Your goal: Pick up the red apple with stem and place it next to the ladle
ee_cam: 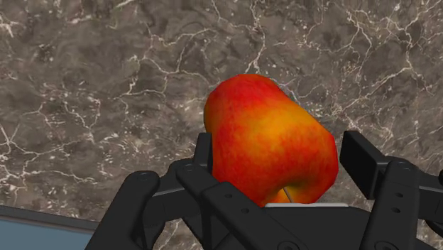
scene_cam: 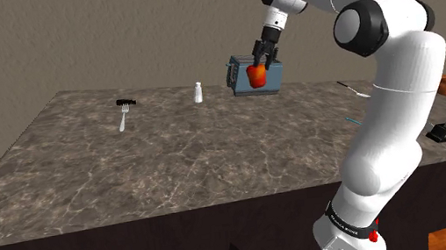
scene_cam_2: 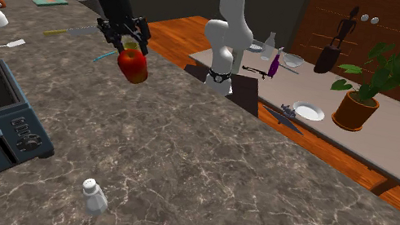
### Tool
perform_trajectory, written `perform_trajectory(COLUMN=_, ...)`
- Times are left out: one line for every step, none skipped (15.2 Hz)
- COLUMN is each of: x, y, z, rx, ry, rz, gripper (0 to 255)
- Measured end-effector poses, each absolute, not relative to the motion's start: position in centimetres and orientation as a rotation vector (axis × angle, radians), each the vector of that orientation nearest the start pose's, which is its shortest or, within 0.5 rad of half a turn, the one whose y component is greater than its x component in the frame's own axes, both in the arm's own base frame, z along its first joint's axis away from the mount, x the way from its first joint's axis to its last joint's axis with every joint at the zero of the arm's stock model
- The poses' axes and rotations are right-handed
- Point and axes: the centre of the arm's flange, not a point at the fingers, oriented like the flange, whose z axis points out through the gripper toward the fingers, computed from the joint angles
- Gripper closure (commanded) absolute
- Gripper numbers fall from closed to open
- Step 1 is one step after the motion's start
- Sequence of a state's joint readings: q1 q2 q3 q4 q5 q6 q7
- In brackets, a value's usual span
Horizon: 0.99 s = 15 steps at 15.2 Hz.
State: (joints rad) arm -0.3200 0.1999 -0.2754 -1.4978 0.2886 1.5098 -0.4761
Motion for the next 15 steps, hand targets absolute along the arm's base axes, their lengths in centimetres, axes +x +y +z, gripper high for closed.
perform_trajectory(x=51.3, y=-30.8, z=54.5, rx=-2.842, ry=0.182, rz=0.049, gripper=255)
perform_trajectory(x=50.4, y=-31.9, z=54.4, rx=-2.842, ry=0.182, rz=0.049, gripper=255)
perform_trajectory(x=49.6, y=-32.8, z=54.2, rx=-2.842, ry=0.181, rz=0.049, gripper=255)
perform_trajectory(x=49.0, y=-33.9, z=54.4, rx=-2.842, ry=0.182, rz=0.049, gripper=255)
perform_trajectory(x=48.3, y=-34.9, z=54.3, rx=-2.842, ry=0.181, rz=0.05, gripper=255)
perform_trajectory(x=47.3, y=-36.0, z=54.3, rx=-2.842, ry=0.182, rz=0.05, gripper=255)
perform_trajectory(x=46.6, y=-37.2, z=54.3, rx=-2.842, ry=0.182, rz=0.049, gripper=255)
perform_trajectory(x=45.8, y=-37.9, z=54.3, rx=-2.842, ry=0.181, rz=0.05, gripper=255)
perform_trajectory(x=44.9, y=-38.8, z=54.1, rx=-2.842, ry=0.181, rz=0.05, gripper=255)
perform_trajectory(x=44.3, y=-40.0, z=54.2, rx=-2.842, ry=0.182, rz=0.049, gripper=255)
perform_trajectory(x=43.4, y=-41.3, z=54.1, rx=-2.842, ry=0.182, rz=0.049, gripper=255)
perform_trajectory(x=42.5, y=-42.4, z=54.2, rx=-2.842, ry=0.182, rz=0.05, gripper=255)
perform_trajectory(x=41.6, y=-43.5, z=54.3, rx=-2.842, ry=0.182, rz=0.05, gripper=255)
perform_trajectory(x=40.9, y=-44.7, z=54.4, rx=-2.842, ry=0.182, rz=0.05, gripper=255)
perform_trajectory(x=40.0, y=-45.6, z=54.4, rx=-2.842, ry=0.182, rz=0.05, gripper=255)
